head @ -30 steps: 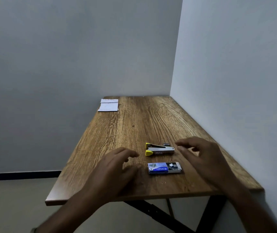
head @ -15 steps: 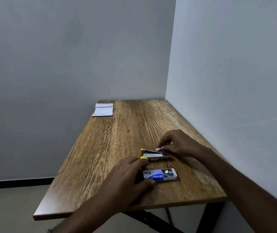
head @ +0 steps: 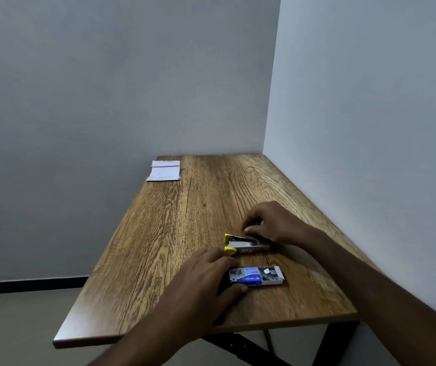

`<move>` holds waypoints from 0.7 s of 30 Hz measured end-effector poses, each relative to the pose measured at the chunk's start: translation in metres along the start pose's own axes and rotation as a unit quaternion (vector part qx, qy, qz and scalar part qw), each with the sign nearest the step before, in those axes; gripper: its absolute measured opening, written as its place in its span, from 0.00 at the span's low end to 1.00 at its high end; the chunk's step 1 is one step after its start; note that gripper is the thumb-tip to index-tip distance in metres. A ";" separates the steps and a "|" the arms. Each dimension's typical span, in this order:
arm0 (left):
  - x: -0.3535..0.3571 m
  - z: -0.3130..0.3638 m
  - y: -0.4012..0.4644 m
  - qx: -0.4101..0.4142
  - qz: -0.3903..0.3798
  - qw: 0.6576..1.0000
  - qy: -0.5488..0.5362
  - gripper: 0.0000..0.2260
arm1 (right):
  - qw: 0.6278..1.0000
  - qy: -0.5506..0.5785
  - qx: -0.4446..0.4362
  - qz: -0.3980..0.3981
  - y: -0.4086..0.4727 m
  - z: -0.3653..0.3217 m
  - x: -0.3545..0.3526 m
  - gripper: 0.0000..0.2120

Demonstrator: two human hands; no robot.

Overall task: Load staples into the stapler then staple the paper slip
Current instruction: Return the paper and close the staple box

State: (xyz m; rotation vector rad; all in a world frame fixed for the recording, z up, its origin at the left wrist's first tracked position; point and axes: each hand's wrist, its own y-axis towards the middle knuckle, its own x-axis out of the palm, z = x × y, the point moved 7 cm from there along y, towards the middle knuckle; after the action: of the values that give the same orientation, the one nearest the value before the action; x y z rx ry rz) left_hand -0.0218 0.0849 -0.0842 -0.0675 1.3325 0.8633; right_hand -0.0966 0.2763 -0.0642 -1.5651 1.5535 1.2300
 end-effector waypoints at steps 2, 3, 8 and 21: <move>-0.001 0.001 0.000 0.002 -0.003 1.000 0.000 0.23 | 1.000 0.002 -0.001 -0.007 -0.001 -0.001 0.000 0.05; -0.001 0.001 -0.001 0.002 -0.005 1.000 -0.002 0.23 | 1.000 0.009 0.003 -0.004 -0.004 -0.001 -0.001 0.05; 0.000 -0.001 0.001 0.005 -0.008 1.000 -0.017 0.24 | 0.978 0.180 0.031 0.104 -0.048 -0.006 -0.029 0.06; -0.001 0.000 0.000 0.004 -0.011 0.999 -0.033 0.21 | 0.989 0.090 -0.021 0.116 -0.129 -0.047 -0.020 0.08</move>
State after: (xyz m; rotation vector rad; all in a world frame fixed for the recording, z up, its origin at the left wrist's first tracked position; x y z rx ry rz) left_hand -0.0220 0.0839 -0.0832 -0.0466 1.2710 0.8351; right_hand 0.0407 0.2590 -0.0522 -1.5935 1.8816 1.2804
